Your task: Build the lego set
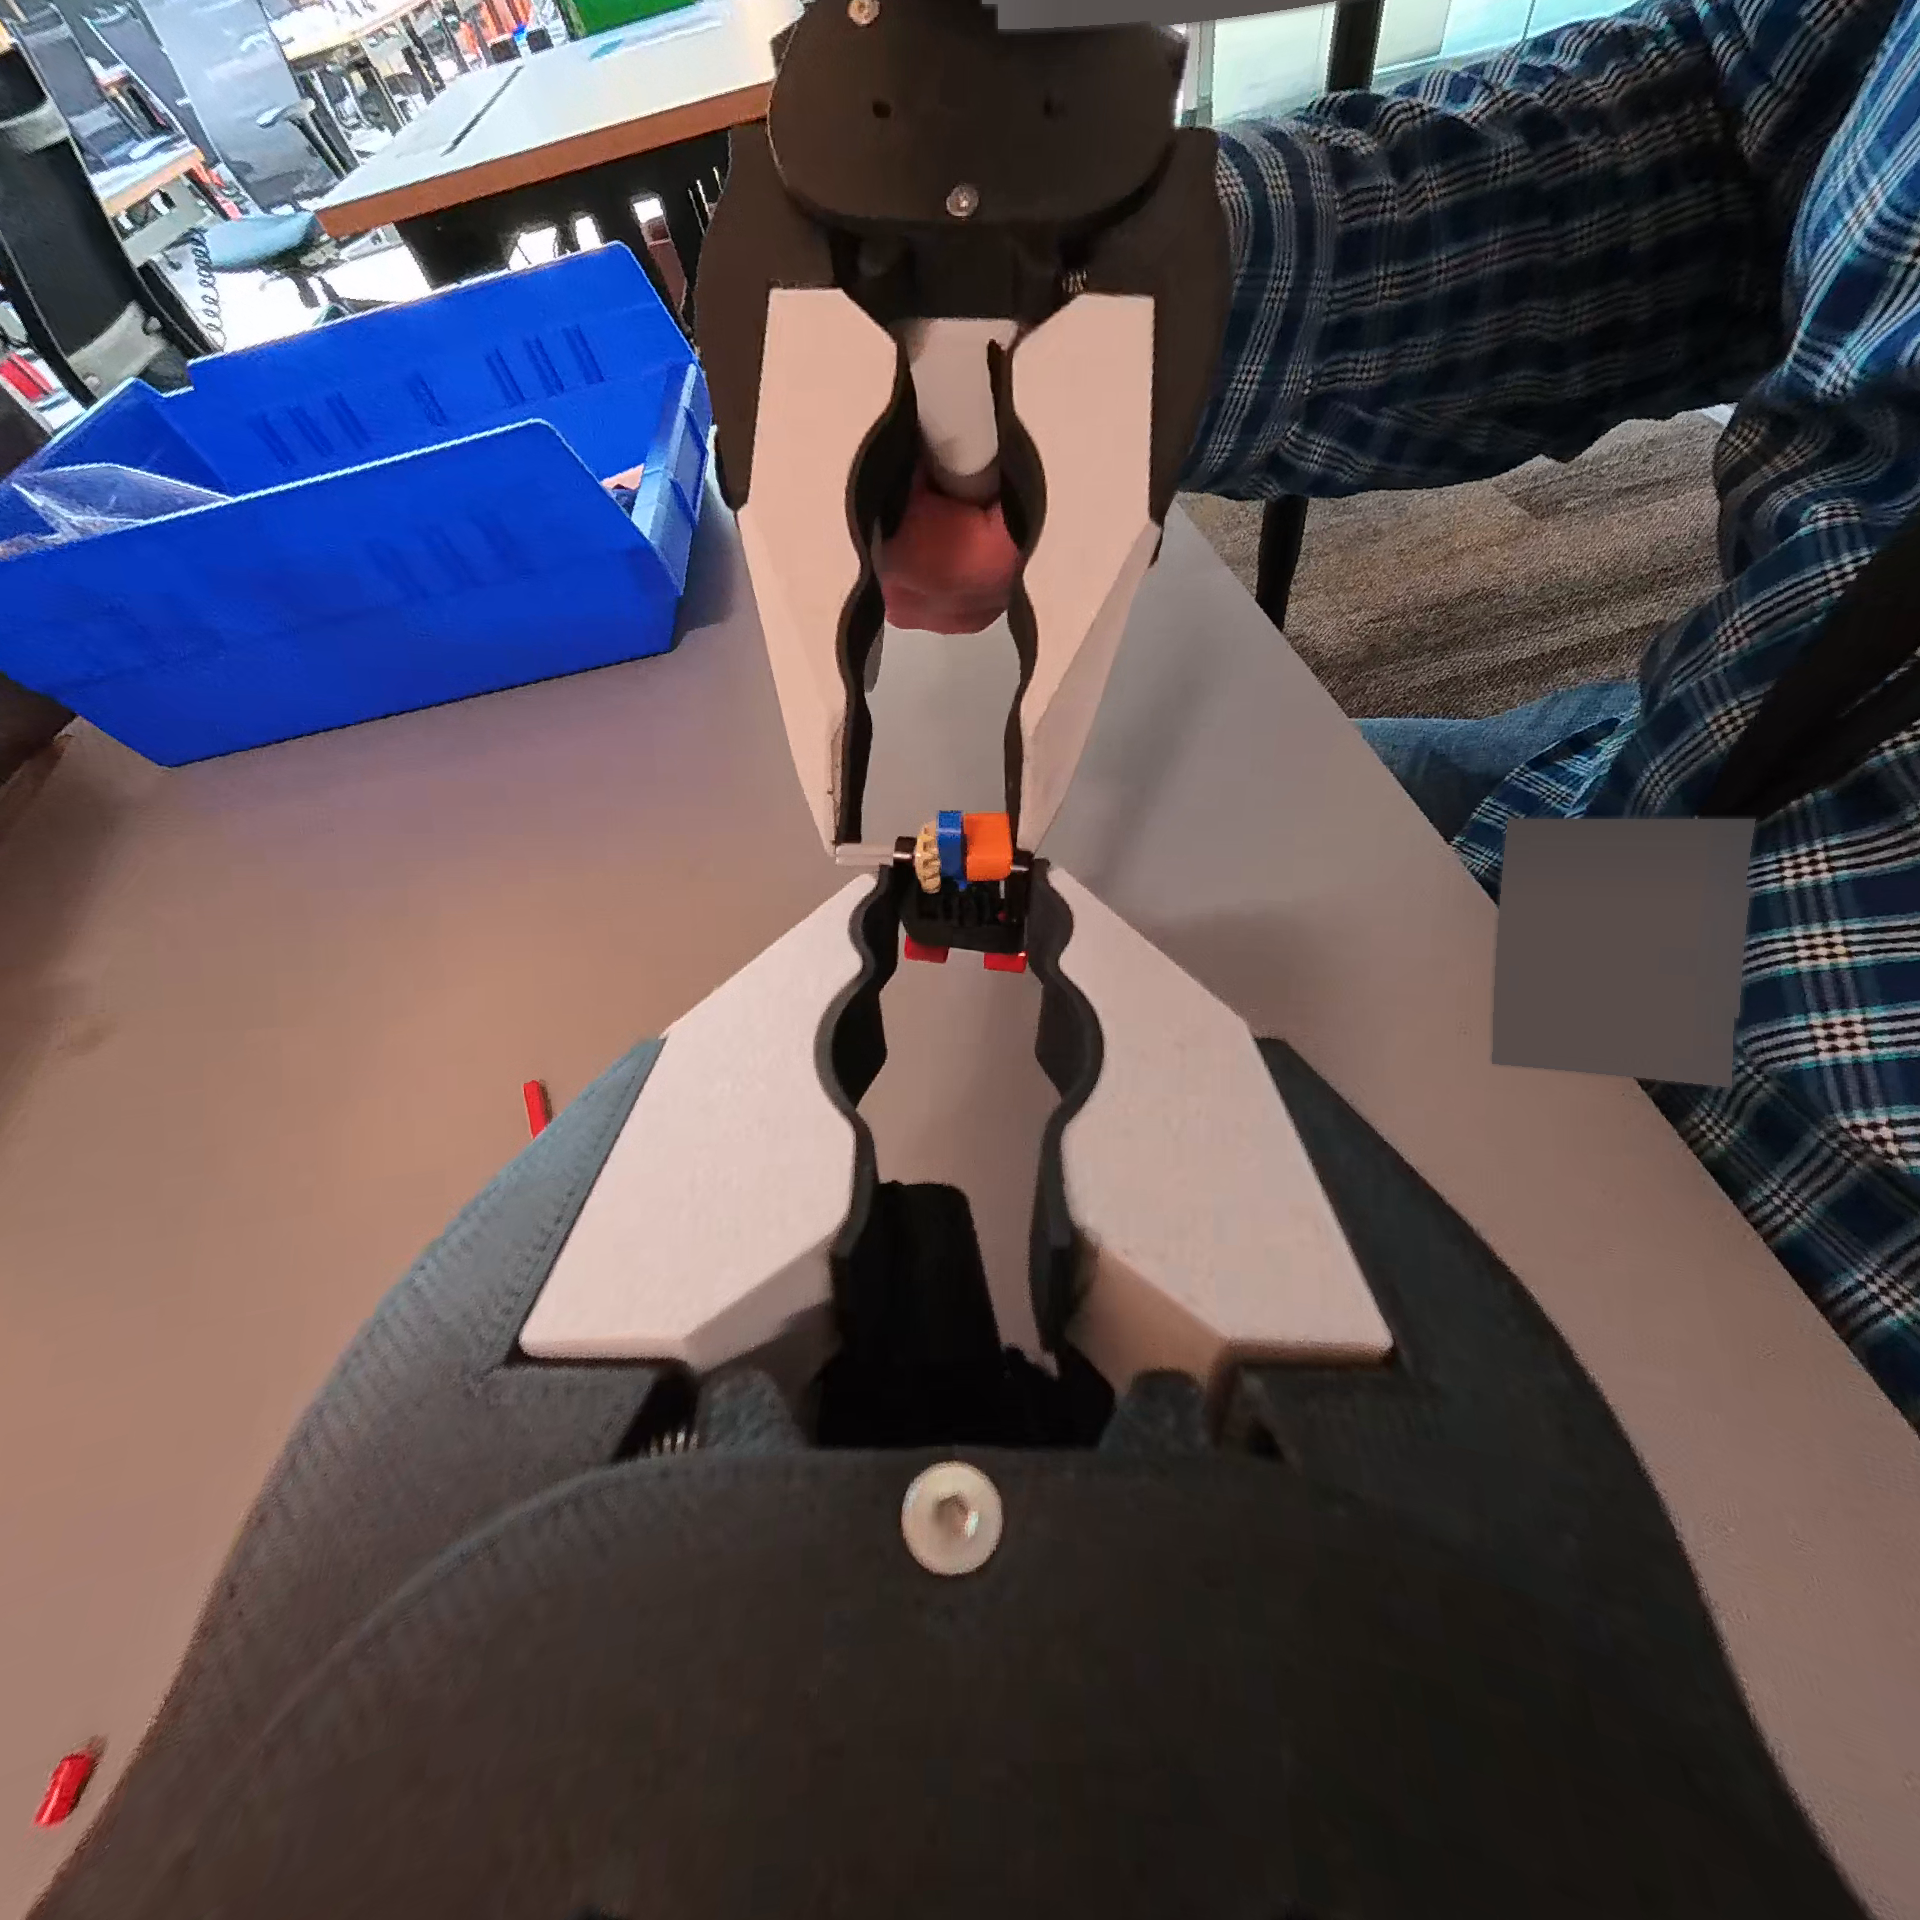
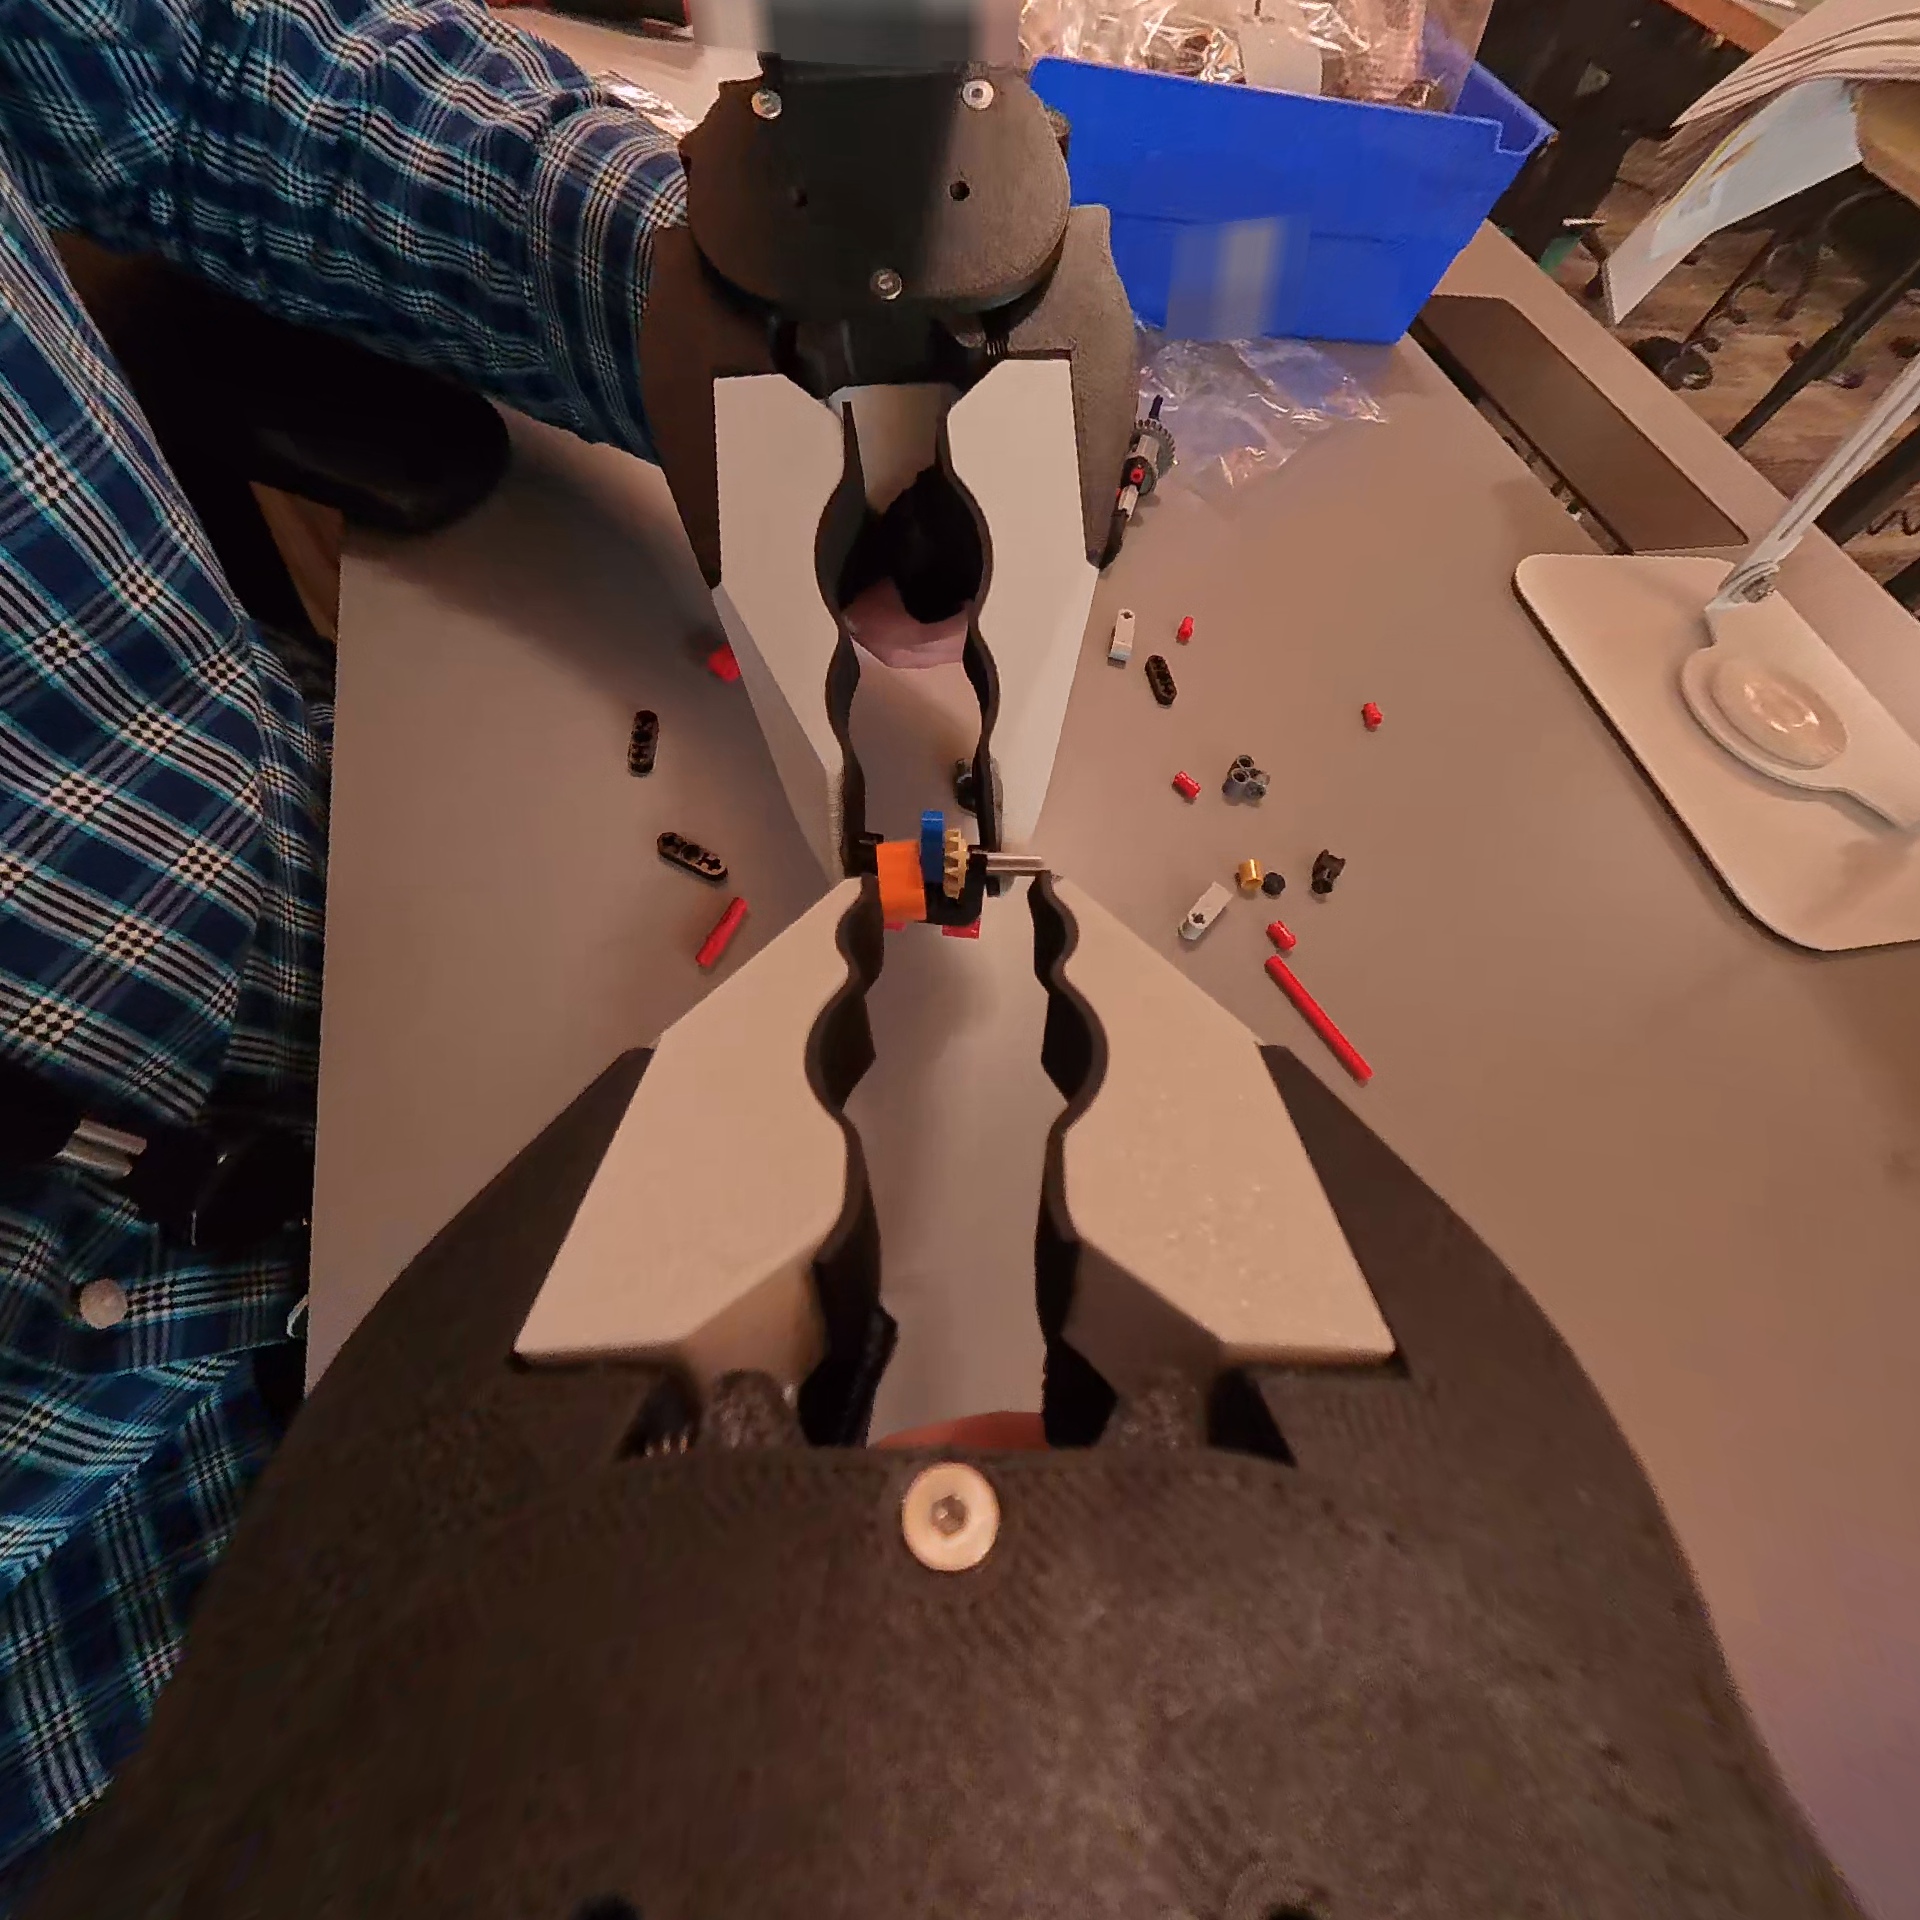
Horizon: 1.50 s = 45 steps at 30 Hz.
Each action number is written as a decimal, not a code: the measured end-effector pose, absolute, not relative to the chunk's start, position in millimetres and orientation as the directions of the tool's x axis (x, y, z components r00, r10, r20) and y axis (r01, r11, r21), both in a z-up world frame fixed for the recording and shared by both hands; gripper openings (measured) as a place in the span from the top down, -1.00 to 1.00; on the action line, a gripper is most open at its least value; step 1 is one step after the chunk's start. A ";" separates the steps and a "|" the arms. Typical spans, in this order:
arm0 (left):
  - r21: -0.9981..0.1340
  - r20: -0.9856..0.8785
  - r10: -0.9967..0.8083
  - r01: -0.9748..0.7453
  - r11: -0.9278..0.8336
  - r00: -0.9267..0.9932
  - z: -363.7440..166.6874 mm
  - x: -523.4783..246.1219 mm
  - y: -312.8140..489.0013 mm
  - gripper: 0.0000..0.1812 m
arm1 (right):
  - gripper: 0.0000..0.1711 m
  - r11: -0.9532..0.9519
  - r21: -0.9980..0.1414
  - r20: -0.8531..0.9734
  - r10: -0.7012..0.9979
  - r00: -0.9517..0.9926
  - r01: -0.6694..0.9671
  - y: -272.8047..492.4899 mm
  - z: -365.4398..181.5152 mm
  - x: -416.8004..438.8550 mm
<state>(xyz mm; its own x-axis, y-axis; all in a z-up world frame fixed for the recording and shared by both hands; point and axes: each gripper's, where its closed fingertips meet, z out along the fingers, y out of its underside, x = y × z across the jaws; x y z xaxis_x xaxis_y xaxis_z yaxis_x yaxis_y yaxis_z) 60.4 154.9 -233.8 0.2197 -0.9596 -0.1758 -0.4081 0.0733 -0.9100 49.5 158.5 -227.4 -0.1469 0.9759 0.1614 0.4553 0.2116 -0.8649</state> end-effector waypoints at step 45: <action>-0.877 -0.128 -0.977 -0.479 0.032 0.170 -267.4 67.5 150.6 0.74 | 0.64 0.099 -0.846 0.033 0.990 -0.134 0.524 153.4 -258.8 54.9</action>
